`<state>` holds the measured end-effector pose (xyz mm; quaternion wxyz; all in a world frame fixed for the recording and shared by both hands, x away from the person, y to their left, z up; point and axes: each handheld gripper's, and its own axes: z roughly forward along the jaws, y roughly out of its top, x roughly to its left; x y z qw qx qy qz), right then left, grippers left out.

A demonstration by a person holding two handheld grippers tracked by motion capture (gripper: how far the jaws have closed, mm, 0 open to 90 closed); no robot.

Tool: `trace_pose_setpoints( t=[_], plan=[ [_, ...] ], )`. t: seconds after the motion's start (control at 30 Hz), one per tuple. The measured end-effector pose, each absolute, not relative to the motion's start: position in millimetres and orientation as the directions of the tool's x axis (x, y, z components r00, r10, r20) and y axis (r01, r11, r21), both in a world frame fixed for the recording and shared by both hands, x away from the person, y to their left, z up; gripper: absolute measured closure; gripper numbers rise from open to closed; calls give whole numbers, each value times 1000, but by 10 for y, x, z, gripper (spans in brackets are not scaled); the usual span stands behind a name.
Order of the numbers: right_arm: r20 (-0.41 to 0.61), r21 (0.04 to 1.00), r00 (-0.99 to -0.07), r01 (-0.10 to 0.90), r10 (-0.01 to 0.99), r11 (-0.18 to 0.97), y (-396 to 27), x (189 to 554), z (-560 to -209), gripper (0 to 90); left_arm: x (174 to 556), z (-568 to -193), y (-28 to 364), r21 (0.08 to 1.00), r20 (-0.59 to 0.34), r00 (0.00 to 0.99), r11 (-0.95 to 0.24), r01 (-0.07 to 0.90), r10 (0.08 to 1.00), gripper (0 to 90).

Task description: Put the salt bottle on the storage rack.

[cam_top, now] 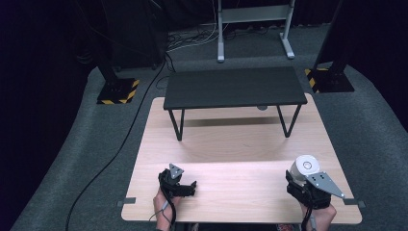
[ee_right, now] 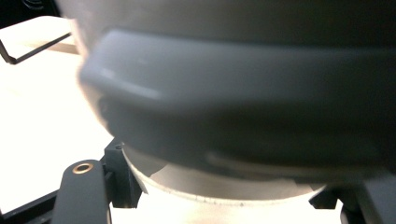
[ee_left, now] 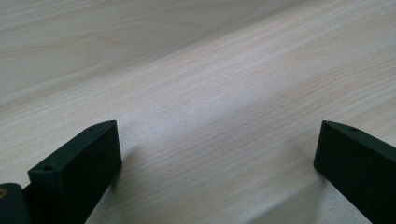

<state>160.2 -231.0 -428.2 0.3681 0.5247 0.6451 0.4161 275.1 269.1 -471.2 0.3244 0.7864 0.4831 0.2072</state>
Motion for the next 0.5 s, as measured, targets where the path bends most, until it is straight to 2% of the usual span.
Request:
trace_pose_setpoints(
  t=[0.5],
  plan=[
    [-60,935,-217,329,974,131,-2315,1751,-4045,290,2751,-4712,2692,710,14,451,-326,624,893,2]
  ],
)
